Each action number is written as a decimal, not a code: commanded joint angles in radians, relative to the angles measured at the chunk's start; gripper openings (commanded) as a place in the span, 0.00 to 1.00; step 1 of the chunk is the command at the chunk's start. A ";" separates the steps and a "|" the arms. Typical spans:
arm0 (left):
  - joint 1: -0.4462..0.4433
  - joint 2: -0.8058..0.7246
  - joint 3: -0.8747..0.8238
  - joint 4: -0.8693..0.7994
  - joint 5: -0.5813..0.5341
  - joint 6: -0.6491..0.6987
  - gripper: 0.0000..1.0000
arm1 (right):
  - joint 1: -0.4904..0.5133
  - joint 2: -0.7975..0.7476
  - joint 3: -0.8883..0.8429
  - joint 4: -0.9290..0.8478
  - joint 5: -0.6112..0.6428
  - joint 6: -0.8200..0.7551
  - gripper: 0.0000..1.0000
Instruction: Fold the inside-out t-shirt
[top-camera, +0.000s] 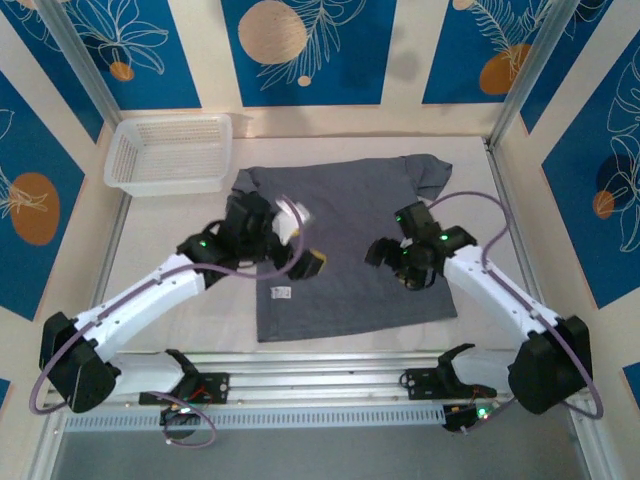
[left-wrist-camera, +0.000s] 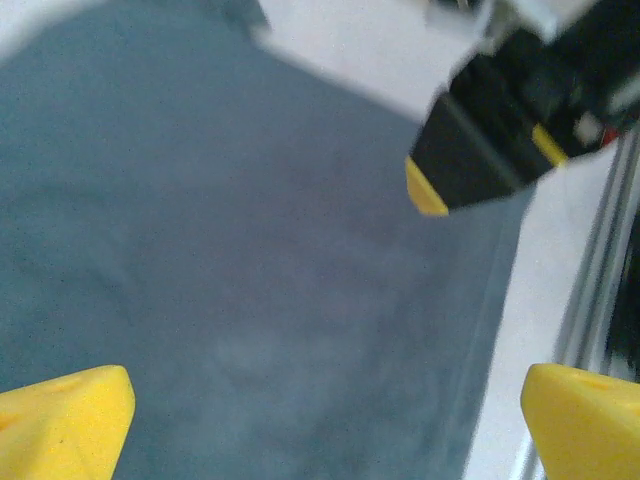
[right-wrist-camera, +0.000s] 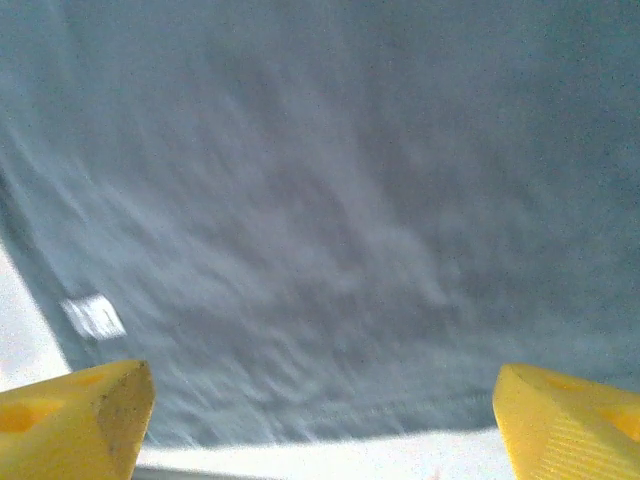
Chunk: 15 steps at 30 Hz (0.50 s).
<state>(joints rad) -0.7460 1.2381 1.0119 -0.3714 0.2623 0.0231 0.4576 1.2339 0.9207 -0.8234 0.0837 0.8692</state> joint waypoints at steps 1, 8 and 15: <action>-0.034 -0.037 -0.046 -0.100 -0.112 0.053 0.99 | 0.068 0.059 -0.022 -0.043 -0.037 0.044 0.88; -0.060 0.068 -0.006 -0.398 -0.204 -0.053 0.99 | 0.110 0.147 0.014 0.012 -0.035 0.054 0.88; -0.128 0.137 -0.184 -0.158 -0.179 -0.307 0.96 | 0.103 0.216 -0.020 0.007 0.090 0.158 0.87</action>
<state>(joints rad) -0.8532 1.3476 0.8783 -0.6014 0.0998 -0.1490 0.5625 1.4067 0.9096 -0.7933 0.1032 0.9546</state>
